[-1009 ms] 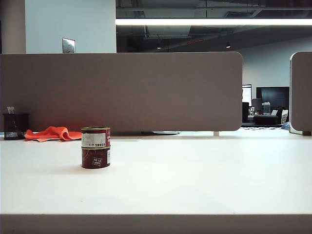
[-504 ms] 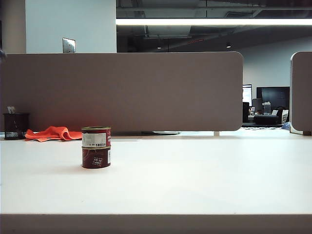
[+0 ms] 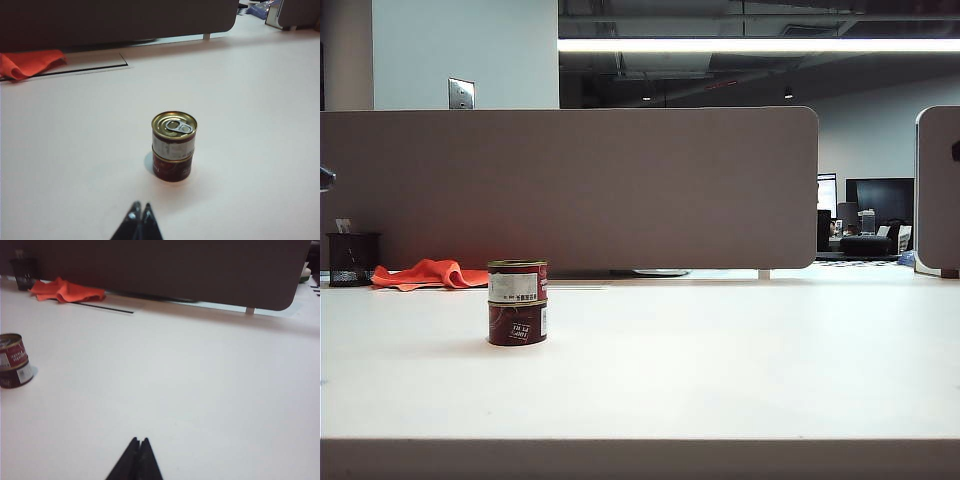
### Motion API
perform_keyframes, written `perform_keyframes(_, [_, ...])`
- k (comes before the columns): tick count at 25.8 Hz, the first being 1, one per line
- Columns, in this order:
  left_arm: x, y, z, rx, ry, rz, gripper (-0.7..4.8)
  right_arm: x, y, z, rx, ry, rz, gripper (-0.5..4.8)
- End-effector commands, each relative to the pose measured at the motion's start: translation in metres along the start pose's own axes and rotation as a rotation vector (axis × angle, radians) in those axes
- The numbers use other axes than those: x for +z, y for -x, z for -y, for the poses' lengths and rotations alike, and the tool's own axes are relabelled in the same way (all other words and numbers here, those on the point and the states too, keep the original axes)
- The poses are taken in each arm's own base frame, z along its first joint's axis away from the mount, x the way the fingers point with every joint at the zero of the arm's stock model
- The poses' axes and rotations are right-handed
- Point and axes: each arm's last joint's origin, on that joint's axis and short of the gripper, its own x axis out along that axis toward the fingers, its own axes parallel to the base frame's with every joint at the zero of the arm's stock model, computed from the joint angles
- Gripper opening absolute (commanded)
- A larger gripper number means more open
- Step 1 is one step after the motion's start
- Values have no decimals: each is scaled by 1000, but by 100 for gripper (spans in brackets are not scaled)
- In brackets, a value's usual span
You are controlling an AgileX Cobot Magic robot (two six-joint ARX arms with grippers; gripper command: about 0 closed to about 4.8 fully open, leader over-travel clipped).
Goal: Stack a can of tomatoes on the right onto the can of tomatoes on the left.
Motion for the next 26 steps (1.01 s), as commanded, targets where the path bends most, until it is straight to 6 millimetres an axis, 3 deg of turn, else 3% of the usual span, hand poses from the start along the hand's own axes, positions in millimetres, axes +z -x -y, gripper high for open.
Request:
perform_keyframes(1, [5,4,1,-17,3,62,-6,7,3,1,-2,-8,63,-4])
perform_keyframes(9, [1,13,1,-20,-17,76,-6,4,10,2,-2,-7,63,-4])
perform_keyframes(15, [-14,19,1,-18,1,72,-6,-7,10,2,-4,-7,36,-4])
perform_keyframes(26, [-17,20,0,33,-22,43,-6,-10,10,2,-3,-3,15,-4])
